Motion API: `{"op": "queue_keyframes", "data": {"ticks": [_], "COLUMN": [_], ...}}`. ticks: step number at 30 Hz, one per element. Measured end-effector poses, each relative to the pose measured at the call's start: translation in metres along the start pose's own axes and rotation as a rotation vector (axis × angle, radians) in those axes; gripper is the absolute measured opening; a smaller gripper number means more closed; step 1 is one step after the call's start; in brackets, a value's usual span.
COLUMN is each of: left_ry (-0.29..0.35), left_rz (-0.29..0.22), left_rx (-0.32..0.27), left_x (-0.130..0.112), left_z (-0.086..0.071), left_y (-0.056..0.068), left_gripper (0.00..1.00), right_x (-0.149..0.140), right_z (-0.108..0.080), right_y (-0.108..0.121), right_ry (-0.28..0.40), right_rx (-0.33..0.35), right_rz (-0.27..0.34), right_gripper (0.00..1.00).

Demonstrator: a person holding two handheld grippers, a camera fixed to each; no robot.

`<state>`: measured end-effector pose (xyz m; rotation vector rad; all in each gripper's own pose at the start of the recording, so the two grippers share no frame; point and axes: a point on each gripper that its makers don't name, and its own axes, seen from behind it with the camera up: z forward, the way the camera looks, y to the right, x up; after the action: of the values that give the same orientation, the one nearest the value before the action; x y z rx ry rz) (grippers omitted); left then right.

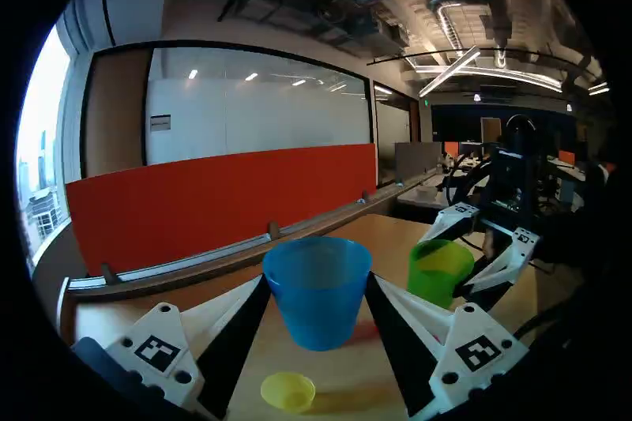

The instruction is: Pour water

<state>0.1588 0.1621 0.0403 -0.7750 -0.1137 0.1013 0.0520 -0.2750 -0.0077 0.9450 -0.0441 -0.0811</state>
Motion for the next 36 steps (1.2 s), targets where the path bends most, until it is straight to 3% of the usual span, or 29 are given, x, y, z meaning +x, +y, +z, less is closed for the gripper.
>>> {"op": "queue_keyframes", "data": {"ticks": [18, 36], "left_ry": [-0.125, -0.239], "left_rz": [0.038, 0.128], "left_rx": [-0.051, -0.122], "left_x": [-0.045, -0.088], "left_z": [-0.003, 0.000], "left_y": [0.019, 0.049], "left_gripper": [0.85, 0.86], "right_x": [-0.022, -0.050], "right_z": [-0.020, -0.047], "right_y": [0.002, 0.003], "right_ry": [-0.075, -0.166], "right_rx": [0.009, 0.022], "right_rz": [0.051, 0.057], "right_gripper": [0.93, 0.92]}}
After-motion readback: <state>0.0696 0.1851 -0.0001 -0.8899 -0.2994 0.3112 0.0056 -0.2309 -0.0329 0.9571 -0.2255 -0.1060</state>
